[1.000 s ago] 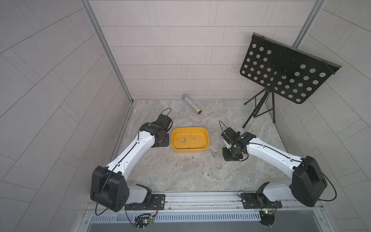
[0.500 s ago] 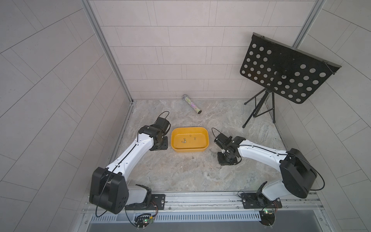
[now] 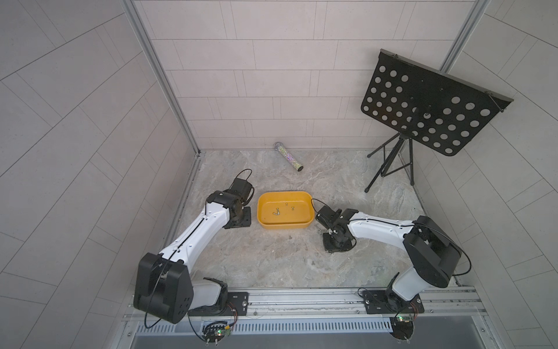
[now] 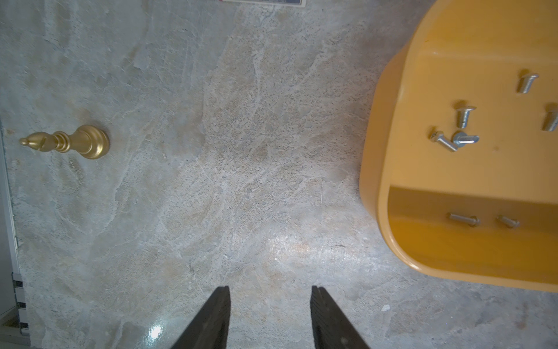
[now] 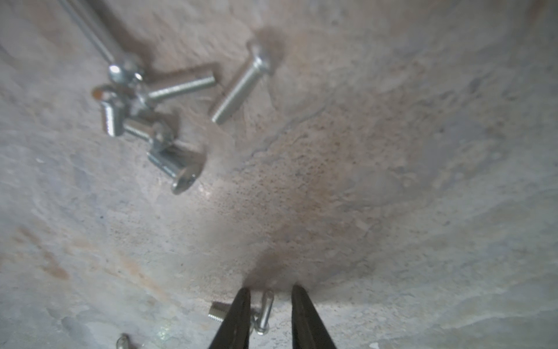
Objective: Put the screws on the desktop into the storage box
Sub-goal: Pick up the screw from the center of the board.
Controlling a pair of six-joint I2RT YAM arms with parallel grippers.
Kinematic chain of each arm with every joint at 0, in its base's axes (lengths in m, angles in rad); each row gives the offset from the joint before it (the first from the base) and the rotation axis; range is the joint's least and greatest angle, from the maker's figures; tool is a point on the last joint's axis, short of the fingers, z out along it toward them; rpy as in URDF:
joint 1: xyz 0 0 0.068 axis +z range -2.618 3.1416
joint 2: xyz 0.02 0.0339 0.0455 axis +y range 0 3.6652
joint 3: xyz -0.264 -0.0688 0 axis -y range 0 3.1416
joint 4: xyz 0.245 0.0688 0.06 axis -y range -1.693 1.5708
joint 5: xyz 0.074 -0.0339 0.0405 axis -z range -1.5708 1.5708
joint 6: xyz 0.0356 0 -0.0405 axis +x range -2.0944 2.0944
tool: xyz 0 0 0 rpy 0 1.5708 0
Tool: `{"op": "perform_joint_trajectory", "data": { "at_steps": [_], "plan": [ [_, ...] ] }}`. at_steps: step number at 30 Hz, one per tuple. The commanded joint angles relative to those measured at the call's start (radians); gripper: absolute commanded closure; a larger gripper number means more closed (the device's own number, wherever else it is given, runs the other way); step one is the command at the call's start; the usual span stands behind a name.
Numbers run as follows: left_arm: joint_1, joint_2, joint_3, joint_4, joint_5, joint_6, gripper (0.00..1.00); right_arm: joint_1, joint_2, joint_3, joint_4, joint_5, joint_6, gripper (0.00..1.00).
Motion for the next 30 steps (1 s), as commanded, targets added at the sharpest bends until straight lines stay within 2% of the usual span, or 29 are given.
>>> {"op": "perform_joint_trajectory", "data": {
  "at_steps": [1, 30],
  "plan": [
    [0.009, -0.020, -0.014, 0.003, 0.006, 0.015, 0.49, 0.015, 0.017, -0.021, -0.002, 0.016, 0.024, 0.73],
    [0.024, -0.013, -0.033, 0.025, 0.023, 0.024, 0.49, 0.025, 0.000, -0.019, -0.014, 0.034, 0.022, 0.93]
  ]
}}
